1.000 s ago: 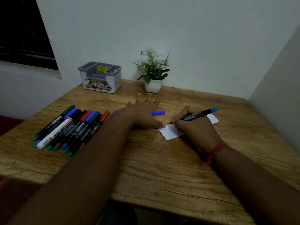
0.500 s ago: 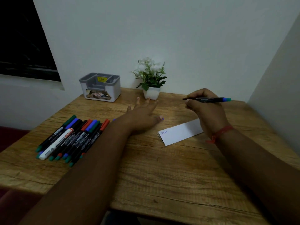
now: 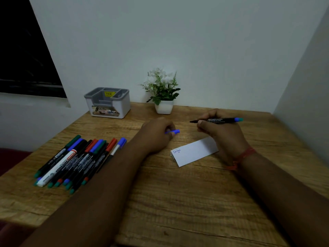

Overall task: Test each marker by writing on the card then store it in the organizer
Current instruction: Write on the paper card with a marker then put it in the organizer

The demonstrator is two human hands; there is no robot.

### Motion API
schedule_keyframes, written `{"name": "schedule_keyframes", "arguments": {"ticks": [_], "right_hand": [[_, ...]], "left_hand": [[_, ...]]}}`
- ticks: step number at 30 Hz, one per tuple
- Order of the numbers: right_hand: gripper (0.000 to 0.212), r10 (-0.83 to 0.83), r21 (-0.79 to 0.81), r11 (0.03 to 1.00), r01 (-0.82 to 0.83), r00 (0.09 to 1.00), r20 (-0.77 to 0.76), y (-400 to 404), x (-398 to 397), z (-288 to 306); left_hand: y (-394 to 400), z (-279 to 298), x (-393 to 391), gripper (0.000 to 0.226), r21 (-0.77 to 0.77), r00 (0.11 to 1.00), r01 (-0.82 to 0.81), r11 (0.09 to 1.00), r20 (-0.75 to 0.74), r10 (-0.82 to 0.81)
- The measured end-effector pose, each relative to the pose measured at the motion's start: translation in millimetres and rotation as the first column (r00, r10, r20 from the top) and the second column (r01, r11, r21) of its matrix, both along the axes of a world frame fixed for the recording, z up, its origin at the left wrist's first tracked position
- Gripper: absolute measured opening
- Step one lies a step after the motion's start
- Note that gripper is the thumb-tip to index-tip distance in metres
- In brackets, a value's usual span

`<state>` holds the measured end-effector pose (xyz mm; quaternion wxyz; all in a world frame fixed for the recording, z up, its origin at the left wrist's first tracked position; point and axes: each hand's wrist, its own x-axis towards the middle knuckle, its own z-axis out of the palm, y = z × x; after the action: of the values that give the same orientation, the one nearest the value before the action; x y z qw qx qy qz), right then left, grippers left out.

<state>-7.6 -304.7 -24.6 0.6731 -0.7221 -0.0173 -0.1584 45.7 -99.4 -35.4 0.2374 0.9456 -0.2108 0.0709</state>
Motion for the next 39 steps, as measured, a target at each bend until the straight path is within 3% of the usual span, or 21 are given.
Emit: {"name": "schedule_keyframes", "arguments": {"ticks": [4,9,20,27,34,39], "right_hand": [[0.014,0.038,0.125,0.991,-0.04,0.999,0.017,2,-1,1],[0.013,0.045,0.176,0.983,-0.049,0.999,0.031,2,-1,2],[0.014,0.034,0.127,0.991,-0.037,0.999,0.023,1,-1,1],[0.014,0.112,0.1,0.989,-0.112,0.994,0.001,3,-2,-1],[0.013,0.128,-0.03,0.991,-0.128,0.992,0.001,1,-1,-3],[0.019,0.1,-0.017,0.995,-0.1,0.995,0.024,3,0,-4]], "left_hand": [[-7,0,-5,0.014,-0.162,0.998,0.024,0.987,0.068,-0.013],[-11,2,-11,0.011,-0.242,0.992,0.069,0.968,0.122,-0.04],[-13,4,-15,0.014,-0.263,0.991,0.106,0.959,0.111,-0.079],[-14,6,-20,0.014,-0.28,0.987,0.142,0.949,0.115,-0.114],[-18,10,-25,0.01,-0.44,0.984,0.177,0.88,0.068,-0.164],[-19,11,-24,0.013,-0.486,0.983,0.163,0.859,0.01,-0.182]]}}
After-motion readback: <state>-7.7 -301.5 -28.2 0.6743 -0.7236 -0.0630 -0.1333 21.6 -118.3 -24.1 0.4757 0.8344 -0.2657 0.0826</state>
